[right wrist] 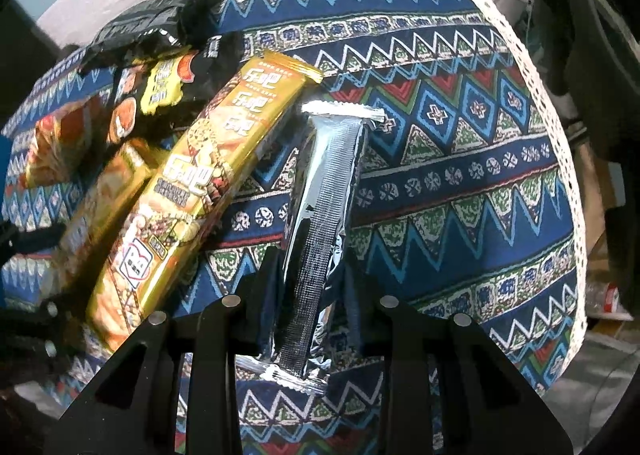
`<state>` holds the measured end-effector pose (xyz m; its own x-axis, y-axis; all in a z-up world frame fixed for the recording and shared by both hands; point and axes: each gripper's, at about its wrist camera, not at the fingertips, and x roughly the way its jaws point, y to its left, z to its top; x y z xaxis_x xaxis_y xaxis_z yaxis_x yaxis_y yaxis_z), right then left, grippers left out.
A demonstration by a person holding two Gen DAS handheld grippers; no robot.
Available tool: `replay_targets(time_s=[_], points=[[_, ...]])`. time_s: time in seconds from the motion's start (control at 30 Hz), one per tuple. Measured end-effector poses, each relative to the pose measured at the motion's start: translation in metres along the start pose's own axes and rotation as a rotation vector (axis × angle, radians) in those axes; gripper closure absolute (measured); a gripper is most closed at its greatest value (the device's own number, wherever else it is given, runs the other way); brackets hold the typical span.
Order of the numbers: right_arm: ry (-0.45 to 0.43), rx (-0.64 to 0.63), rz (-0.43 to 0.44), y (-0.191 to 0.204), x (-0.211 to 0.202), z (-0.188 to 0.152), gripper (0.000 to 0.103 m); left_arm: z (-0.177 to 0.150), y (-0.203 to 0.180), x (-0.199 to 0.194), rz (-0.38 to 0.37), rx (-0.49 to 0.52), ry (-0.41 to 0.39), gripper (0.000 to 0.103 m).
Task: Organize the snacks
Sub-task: 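Grasp the silver bar with the right gripper while the left gripper grasps a gold wafer bar, then carry the silver bar and gold wafer bar over the box and release them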
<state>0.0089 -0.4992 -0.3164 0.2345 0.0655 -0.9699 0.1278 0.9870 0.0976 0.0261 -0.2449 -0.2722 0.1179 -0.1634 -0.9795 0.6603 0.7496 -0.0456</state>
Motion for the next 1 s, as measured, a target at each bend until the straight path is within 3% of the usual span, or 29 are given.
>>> replay_targets(time_s=[0.17,0.53,1.0], points=[[0.009,0.002,-0.005,0.001,-0.003,-0.003,0.076,0.001,-0.015,-0.012,0.055,0.049,-0.015,0.071],[-0.029,0.011,-0.025,-0.001,-0.031,-0.003,0.076,-0.014,-0.028,-0.061,0.104,0.061,-0.106,0.072],[-0.108,-0.057,0.002,0.038,-0.08,-0.006,0.076,-0.04,0.011,-0.116,0.119,0.015,-0.203,0.072]])
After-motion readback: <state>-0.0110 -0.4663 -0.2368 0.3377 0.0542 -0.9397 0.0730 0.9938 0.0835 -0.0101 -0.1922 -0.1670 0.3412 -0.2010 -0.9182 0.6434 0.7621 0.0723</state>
